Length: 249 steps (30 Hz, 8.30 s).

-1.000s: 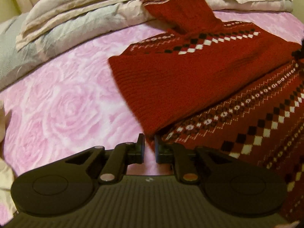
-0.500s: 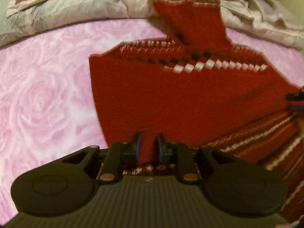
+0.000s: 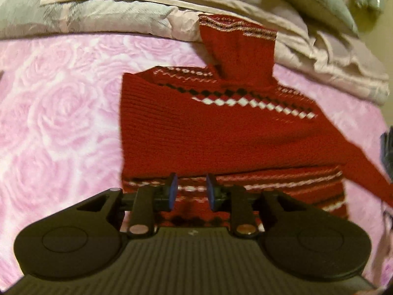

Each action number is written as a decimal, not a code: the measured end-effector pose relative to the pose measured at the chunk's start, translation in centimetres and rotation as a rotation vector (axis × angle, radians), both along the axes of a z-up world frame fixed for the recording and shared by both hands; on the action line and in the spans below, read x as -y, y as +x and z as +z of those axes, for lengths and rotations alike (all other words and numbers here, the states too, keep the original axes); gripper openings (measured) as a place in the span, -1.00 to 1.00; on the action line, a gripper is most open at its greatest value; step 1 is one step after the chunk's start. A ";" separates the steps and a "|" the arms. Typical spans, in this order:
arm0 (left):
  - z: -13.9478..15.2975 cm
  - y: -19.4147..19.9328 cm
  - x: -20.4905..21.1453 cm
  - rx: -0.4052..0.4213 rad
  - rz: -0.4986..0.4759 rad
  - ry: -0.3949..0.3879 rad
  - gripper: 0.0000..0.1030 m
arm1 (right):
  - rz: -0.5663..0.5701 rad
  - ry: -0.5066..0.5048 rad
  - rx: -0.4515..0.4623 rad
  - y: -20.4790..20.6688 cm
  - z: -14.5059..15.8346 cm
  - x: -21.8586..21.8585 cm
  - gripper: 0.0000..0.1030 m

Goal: Fold clothes

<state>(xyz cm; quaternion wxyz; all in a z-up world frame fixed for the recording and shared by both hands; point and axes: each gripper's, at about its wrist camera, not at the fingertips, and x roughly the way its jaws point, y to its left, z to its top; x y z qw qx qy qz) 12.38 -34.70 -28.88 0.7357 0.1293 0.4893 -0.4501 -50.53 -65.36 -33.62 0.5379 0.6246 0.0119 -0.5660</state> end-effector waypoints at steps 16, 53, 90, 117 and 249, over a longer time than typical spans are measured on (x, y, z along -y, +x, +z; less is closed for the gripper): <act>0.0 -1.2 -1.3 -0.136 0.119 -0.074 -0.60 | 0.098 -0.049 -0.278 2.8 2.2 4.4 -0.91; -4.8 7.8 4.2 -0.162 0.151 -0.071 -0.40 | 1.101 -0.216 -0.840 31.2 -0.8 -13.0 0.75; -4.1 8.8 -1.5 0.101 0.081 -0.041 -0.66 | 1.147 -0.342 -0.953 32.6 -2.0 -8.5 0.75; -3.9 7.9 0.1 0.029 0.084 -0.023 -0.77 | 1.220 -0.263 -0.591 35.6 -2.1 -4.6 -0.07; 24.0 -29.5 -23.3 0.238 0.089 0.223 -0.07 | 1.387 -0.273 -0.643 16.3 27.8 -37.8 0.98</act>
